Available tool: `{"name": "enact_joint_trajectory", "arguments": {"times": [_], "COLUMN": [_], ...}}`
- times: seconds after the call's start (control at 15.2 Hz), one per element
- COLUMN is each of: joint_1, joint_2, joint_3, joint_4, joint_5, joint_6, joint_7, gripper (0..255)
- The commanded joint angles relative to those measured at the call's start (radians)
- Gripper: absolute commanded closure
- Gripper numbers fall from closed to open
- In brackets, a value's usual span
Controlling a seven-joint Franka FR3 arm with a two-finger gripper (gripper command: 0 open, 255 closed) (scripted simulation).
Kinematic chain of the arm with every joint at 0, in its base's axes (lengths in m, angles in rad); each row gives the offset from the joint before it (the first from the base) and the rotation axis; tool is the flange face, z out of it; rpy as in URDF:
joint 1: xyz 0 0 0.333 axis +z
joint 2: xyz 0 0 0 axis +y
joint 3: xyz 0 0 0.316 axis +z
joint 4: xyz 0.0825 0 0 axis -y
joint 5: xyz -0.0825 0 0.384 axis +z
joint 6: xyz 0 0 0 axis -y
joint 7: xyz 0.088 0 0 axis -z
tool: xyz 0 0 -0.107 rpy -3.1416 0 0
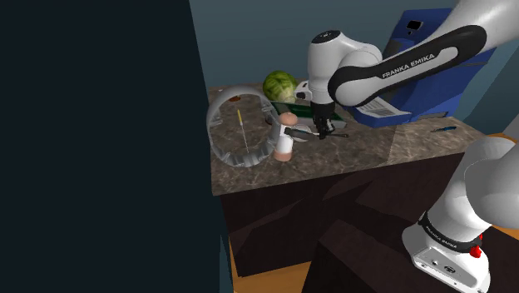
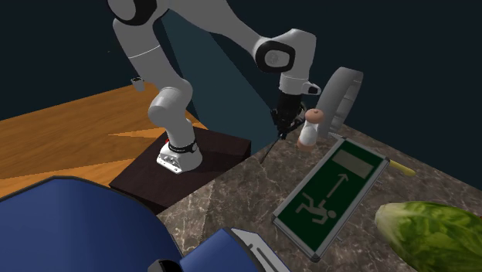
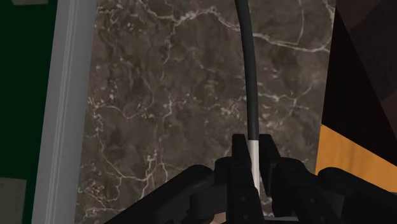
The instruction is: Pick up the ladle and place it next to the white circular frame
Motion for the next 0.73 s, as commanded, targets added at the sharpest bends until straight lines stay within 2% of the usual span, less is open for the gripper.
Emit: {"name": "enact_joint_trajectory", "arguments": {"times": [0.0, 0.66], "joint_1": [-0.001, -0.008], "joint_2": [0.014, 0.092], "joint_3": [0.000, -0.002], "joint_4": [-0.016, -0.080], "joint_5": [-0.004, -0.030], "joint_6": [0.029, 0.169], "joint_7": [0.007, 0.044], "gripper": [255, 255]}}
